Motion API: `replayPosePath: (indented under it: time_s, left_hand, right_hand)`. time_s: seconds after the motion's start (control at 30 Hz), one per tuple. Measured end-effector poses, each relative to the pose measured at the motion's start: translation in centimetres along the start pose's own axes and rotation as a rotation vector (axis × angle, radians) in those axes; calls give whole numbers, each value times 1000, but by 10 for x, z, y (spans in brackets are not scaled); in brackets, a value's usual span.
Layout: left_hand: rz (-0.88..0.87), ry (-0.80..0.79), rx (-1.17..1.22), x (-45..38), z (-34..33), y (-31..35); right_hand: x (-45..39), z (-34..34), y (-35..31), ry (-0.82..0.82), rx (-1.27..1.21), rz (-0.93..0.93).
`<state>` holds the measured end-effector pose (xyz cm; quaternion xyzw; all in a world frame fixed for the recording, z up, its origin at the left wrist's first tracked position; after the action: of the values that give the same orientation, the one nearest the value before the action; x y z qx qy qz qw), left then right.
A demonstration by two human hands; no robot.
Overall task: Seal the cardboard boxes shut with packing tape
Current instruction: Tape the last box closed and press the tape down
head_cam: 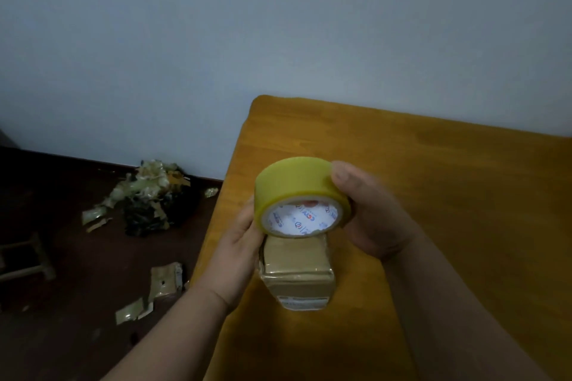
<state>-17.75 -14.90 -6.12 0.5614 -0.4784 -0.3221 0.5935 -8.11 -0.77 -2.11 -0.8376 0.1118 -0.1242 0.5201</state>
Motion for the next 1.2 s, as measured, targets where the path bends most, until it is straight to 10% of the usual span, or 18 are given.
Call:
replayPosePath:
  time_s: [0.73, 1.2]
  left_hand:
    - [-22, -53, -291, -21, -19, 6]
    - [35, -51, -215, -9, -20, 6]
  right_hand:
    - [68, 37, -50, 178, 560, -47]
    - [115, 86, -34, 310, 781, -405]
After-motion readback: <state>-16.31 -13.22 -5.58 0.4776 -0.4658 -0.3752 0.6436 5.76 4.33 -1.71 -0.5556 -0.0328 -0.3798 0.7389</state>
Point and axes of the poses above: each hand's wrist, its own x-axis away from the middle knuckle, its own z-axis out of the back of the hand, y = z × x, the point moved 5 cm from there along -x, towards the middle knuckle, and after that the axes turned 12 degrees about -y, right-handed, at the moved point
